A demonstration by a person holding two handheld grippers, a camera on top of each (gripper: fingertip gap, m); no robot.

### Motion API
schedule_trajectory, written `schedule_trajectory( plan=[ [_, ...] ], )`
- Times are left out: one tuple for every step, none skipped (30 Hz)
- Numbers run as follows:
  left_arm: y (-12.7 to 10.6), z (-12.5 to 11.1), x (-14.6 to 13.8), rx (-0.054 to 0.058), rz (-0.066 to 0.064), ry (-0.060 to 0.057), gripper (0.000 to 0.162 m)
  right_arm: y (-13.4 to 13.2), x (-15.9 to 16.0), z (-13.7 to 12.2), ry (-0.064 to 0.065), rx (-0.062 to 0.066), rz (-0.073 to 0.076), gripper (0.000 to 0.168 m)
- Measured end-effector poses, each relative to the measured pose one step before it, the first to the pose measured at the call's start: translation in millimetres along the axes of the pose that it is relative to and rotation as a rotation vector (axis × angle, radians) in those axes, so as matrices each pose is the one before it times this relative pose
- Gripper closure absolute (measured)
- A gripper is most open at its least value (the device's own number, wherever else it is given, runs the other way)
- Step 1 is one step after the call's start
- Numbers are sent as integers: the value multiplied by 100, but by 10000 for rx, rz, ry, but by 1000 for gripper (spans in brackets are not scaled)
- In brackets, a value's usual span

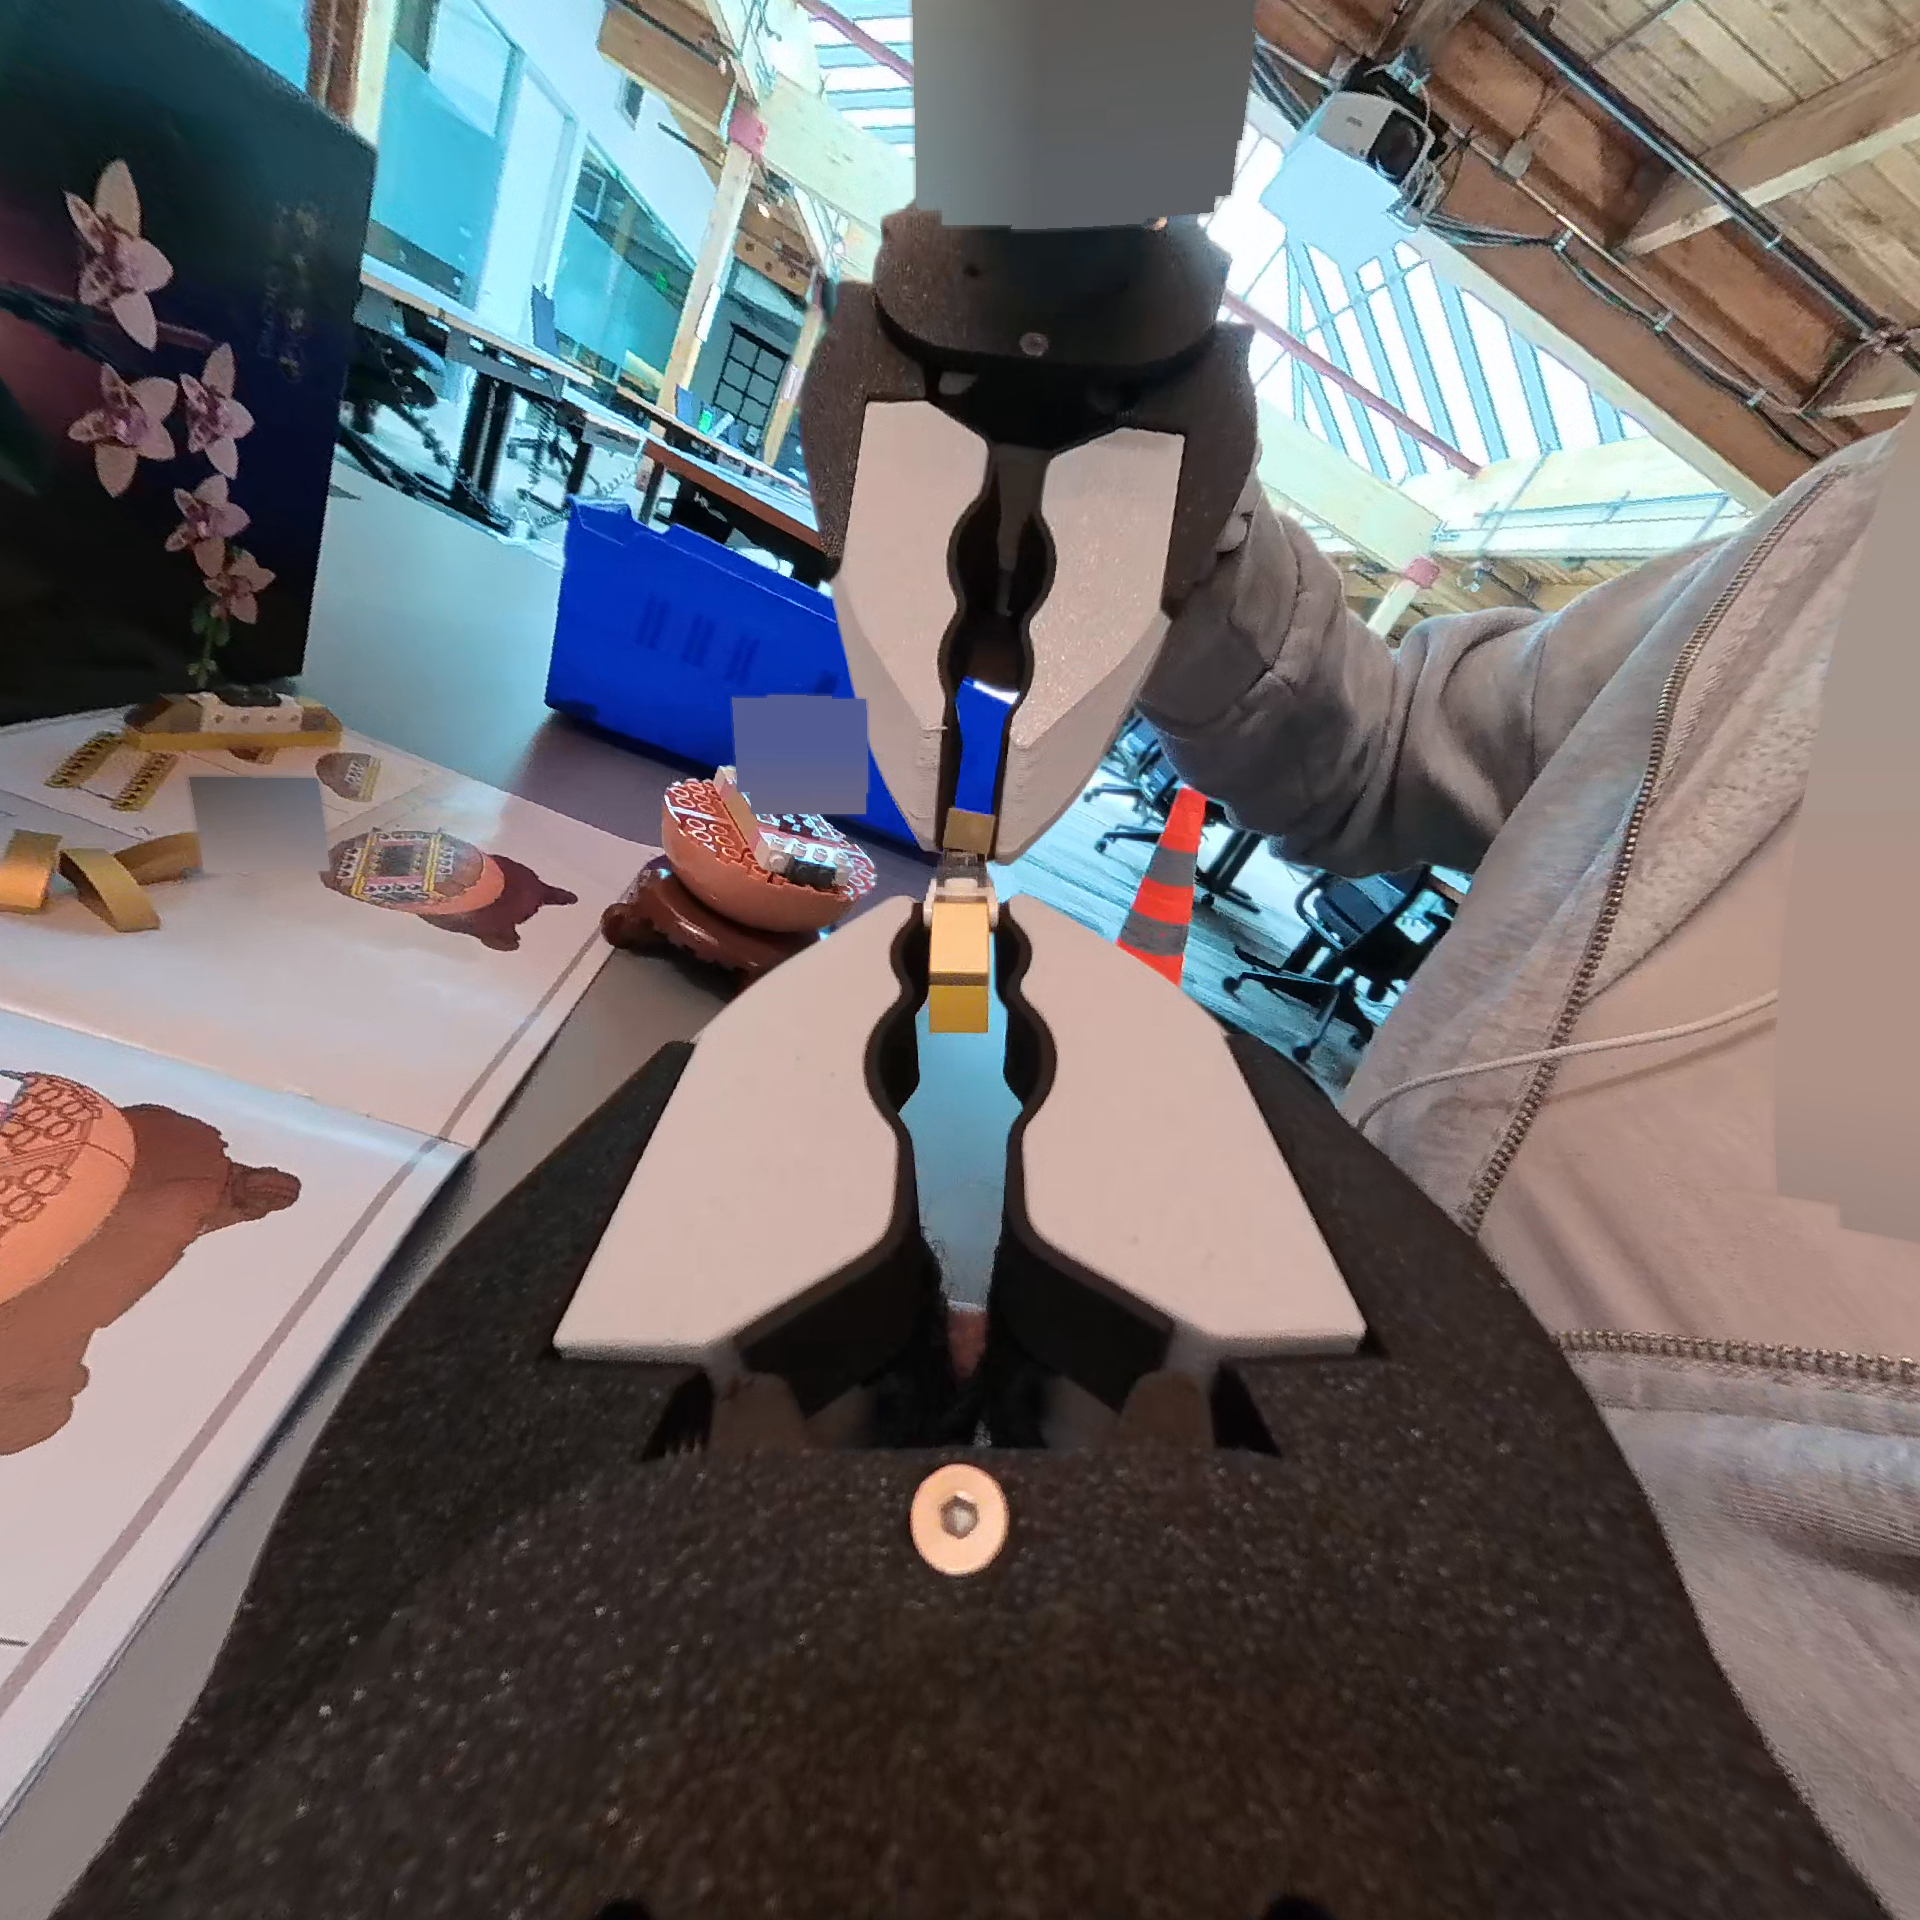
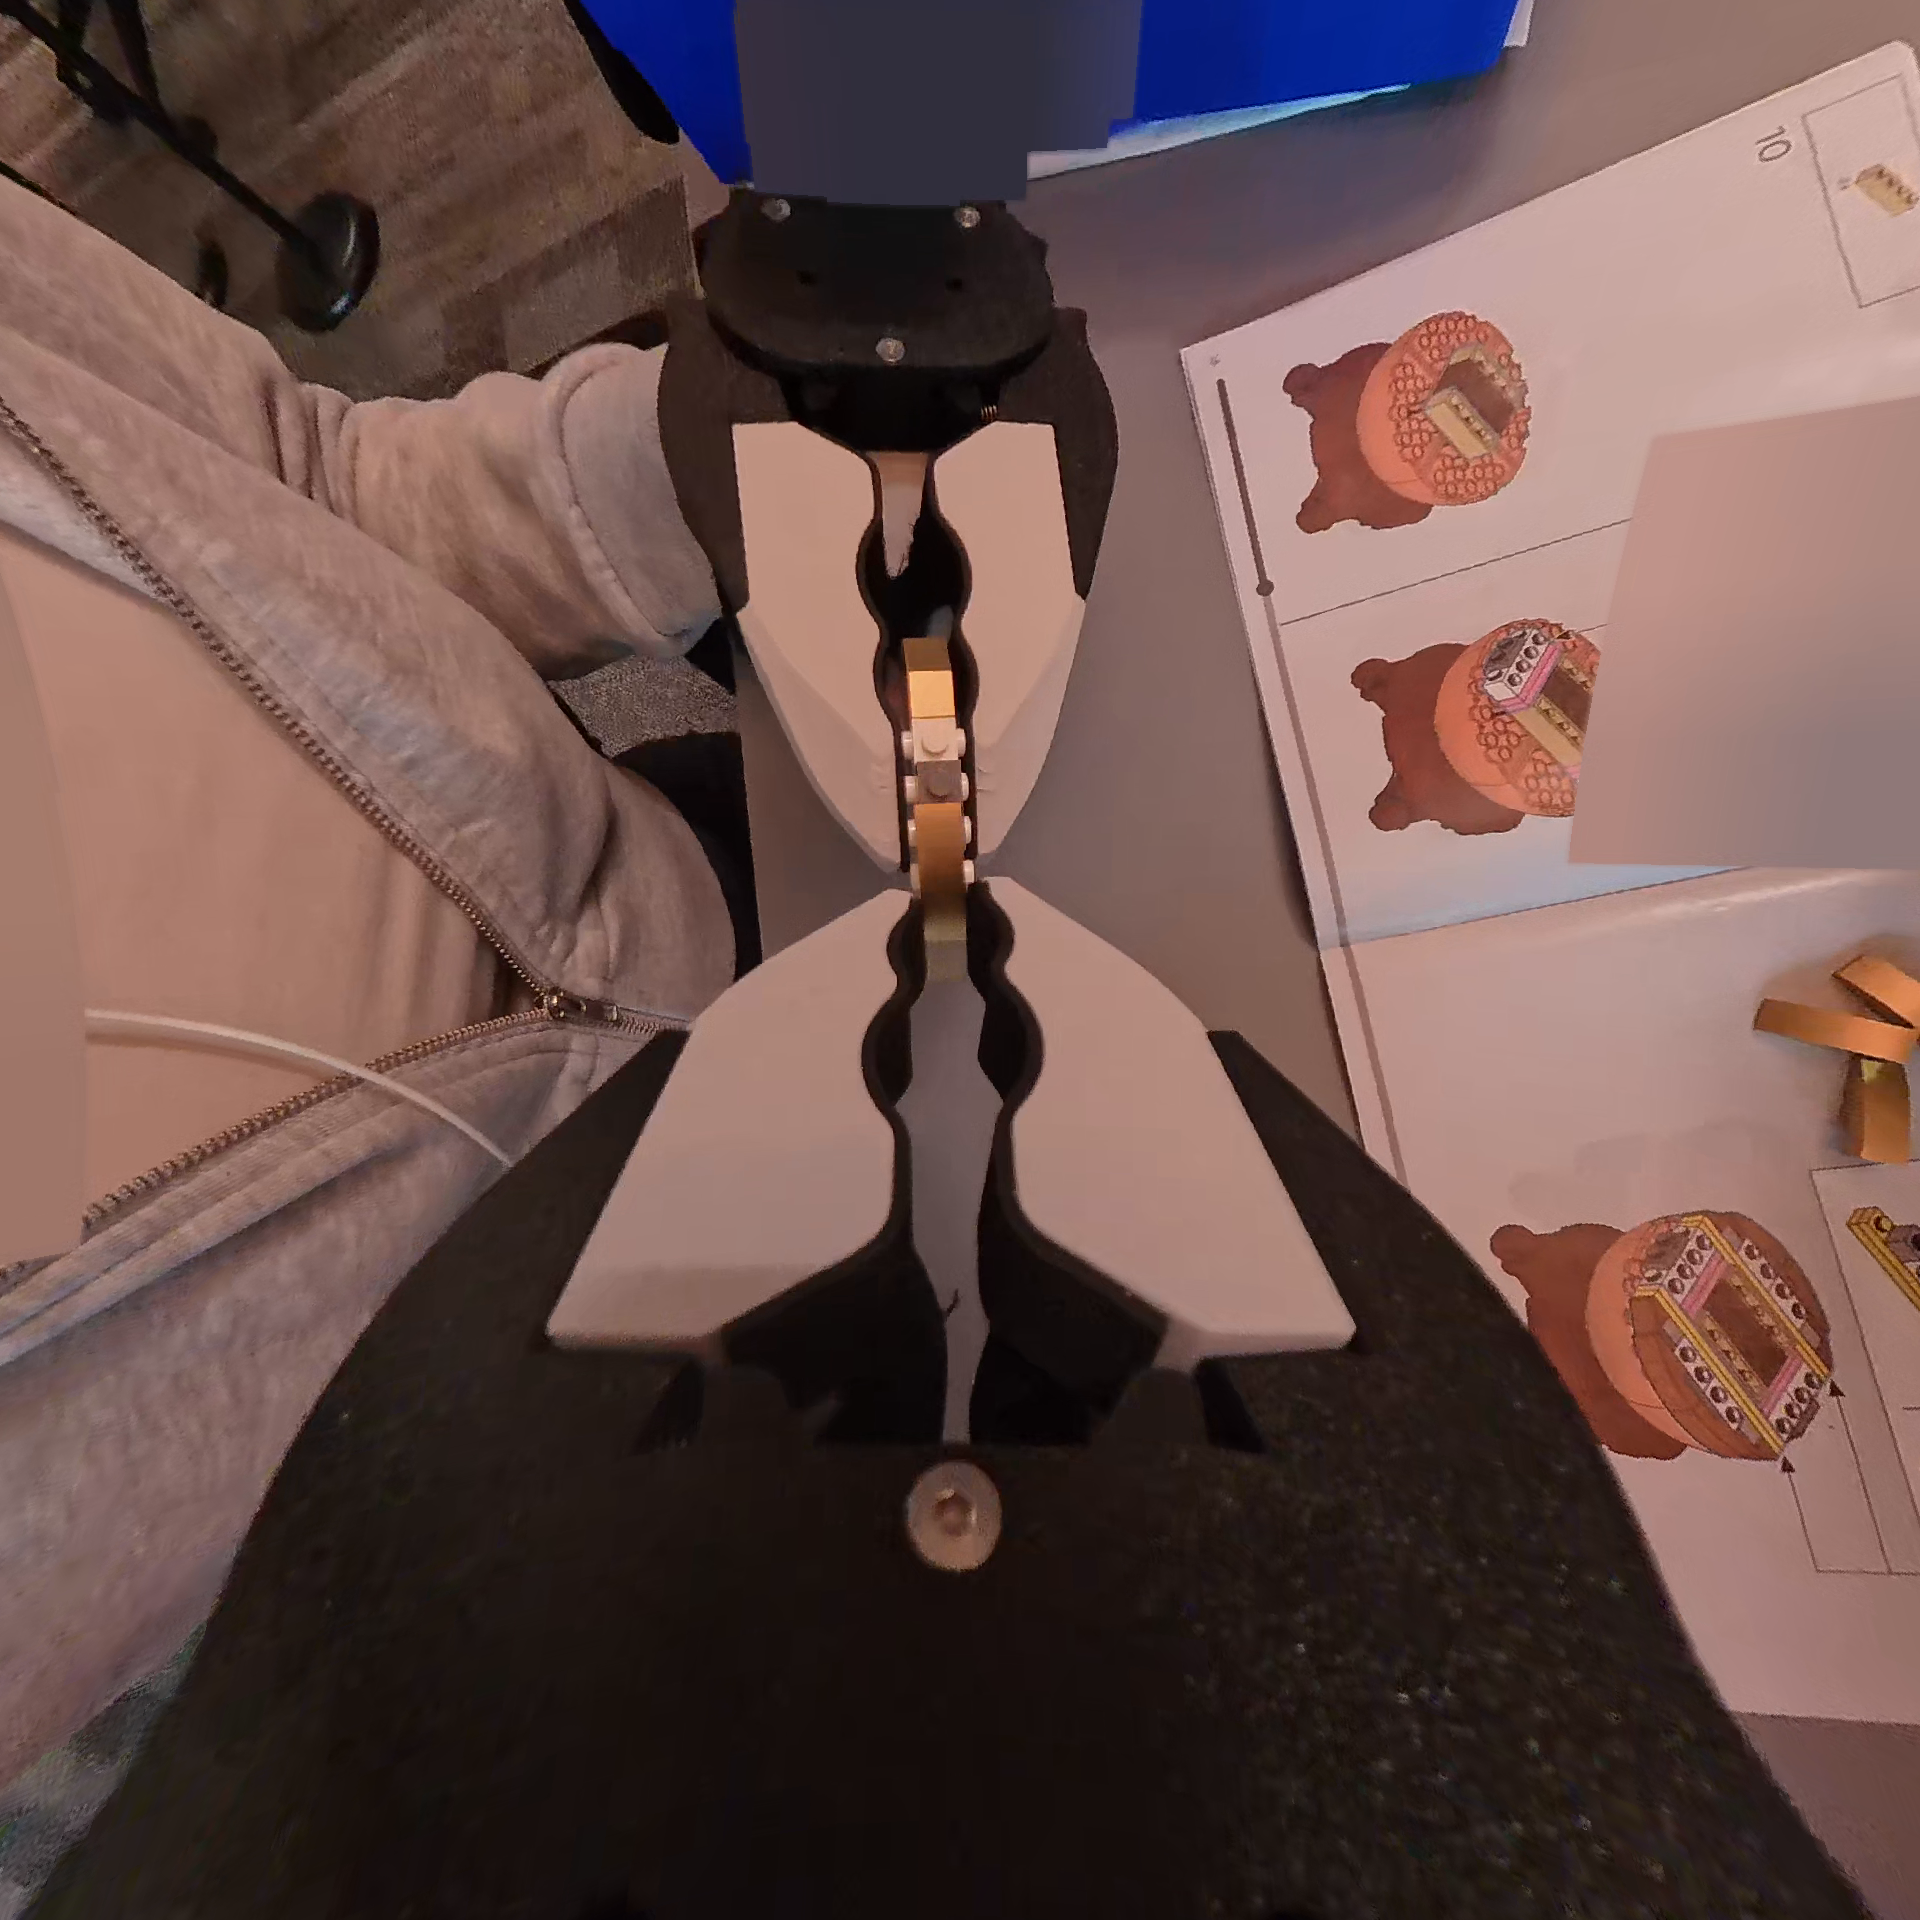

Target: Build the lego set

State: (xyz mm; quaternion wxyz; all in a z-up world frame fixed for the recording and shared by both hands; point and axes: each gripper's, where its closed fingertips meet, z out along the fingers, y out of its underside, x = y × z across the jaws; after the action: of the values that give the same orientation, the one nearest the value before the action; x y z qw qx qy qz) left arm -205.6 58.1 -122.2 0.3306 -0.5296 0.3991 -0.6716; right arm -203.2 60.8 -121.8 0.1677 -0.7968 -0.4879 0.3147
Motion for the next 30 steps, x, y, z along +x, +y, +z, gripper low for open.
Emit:
schedule_trajectory(
  plan=[
    [-53,-22,36,27,94,-23,151,-43,-54,-5,10,-83,-46,161],
    [-47,-25,24,39,104,-28,151,-71,-12,-17,40,-58,-16,161],
    [-70,-23,31,55,104,-25,151,-59,-78,-29,-3,-56,-38,161],
    [-67,-27,66,58,81,10,151,-85,-76,-56,-3,-33,-41,161],
    [-105,-20,53,76,63,10,151,-103,-29,-62,13,-12,8,160],
    [-137,-22,42,100,37,19,151,-138,-88,-72,-24,6,-4,160],
    [-169,-23,85,117,11,50,151,-150,-103,-85,-25,16,-47,160],
    [-150,-20,78,109,2,44,151,-125,-58,-77,26,-12,-37,160],
    [-120,-19,44,80,13,24,151,-72,-51,-64,38,-44,-45,160],
    [-81,-14,79,47,30,37,151,-32,-90,-35,17,-64,-79,160],
    [-83,-4,85,53,22,48,151,-6,8,-1,62,-59,-60,160],
    [-75,-16,25,54,-15,19,151,-28,39,21,44,-21,-9,160],
    [-22,-25,-13,18,-18,1,151,-24,-27,34,-23,9,21,160],
    [-4,-23,12,14,-1,9,151,0,-4,32,-24,4,30,159],
    [-29,-28,11,28,12,2,151,-6,-40,22,-25,19,-23,159],
    [-67,-26,31,32,34,9,151,-30,-36,4,2,25,-39,159],
    [-34,-14,42,12,50,6,151,-33,-5,-28,23,13,-11,159],
    [-17,1,20,-10,47,-3,151,-46,-14,-40,19,9,-17,158],
    [-9,8,34,-4,24,10,151,-61,-43,-69,14,28,-46,157],
    [-29,6,14,22,5,12,151,-83,-25,-87,33,25,-51,156],
    [-61,2,11,44,4,5,151,-78,-28,-110,43,32,-67,154],
    [-77,-8,29,50,13,10,151,-73,-36,-120,42,38,-95,151],
    [-107,-8,50,58,16,21,151,-36,29,-135,106,25,-114,145],
    [-167,-16,35,72,-1,8,151,-20,48,-173,132,25,-171,137],
    [-217,-18,50,78,-29,14,151,-114,-53,-197,96,127,-237,130],
    [-275,-27,73,93,-58,33,151,-292,16,-244,216,309,-327,117],
    [-333,-18,90,103,-104,39,151,-359,139,-309,406,427,-522,107],
    [-402,-4,113,104,-134,41,151,-495,323,-366,651,587,-758,94],
    [-457,6,105,101,-148,30,151,-648,371,-433,810,726,-989,83],
    [-504,5,120,107,-150,19,151,-735,211,-459,857,819,-1168,74]
  ],
)
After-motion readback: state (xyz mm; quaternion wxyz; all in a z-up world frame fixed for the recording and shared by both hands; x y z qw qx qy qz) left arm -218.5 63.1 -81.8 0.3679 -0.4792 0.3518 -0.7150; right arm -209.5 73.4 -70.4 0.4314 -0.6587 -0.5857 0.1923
